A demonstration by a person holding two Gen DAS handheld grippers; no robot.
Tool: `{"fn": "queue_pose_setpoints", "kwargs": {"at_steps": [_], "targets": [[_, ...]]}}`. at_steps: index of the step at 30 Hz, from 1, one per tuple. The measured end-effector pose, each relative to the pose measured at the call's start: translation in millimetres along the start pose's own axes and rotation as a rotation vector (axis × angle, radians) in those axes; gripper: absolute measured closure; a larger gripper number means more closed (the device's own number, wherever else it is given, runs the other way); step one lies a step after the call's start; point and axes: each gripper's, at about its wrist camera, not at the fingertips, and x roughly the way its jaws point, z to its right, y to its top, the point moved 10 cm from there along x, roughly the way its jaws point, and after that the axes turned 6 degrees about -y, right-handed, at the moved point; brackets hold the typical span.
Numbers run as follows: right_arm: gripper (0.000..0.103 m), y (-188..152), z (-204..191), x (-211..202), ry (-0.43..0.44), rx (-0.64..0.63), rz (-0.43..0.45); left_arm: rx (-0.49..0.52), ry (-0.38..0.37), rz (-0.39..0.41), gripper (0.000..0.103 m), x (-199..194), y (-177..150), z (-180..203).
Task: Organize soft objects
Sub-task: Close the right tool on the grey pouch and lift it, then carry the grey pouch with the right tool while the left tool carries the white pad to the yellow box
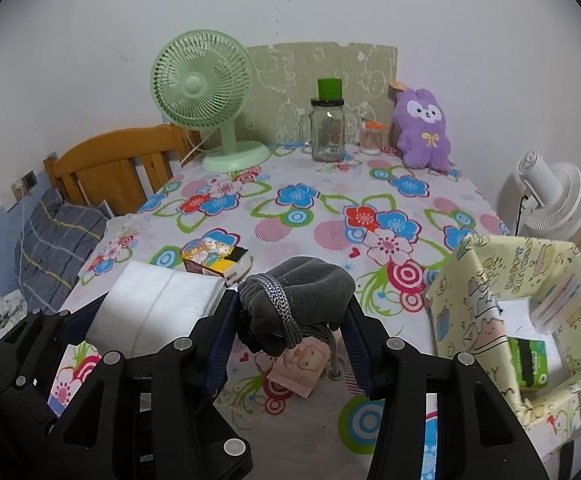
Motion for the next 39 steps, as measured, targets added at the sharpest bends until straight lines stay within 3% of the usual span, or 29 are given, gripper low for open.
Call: {"fn": "queue_pose_setpoints", "kwargs": {"at_steps": [18, 39], "targets": [[0.050, 19, 30, -45, -0.019, 0.012, 0.055, 0.025, -0.012, 0.053, 0.020, -32, 24, 39], [0.050, 33, 108, -75, -0.063, 0.055, 0.100, 0.086, -0.069, 0.086, 0.020, -35, 47, 119]]}}
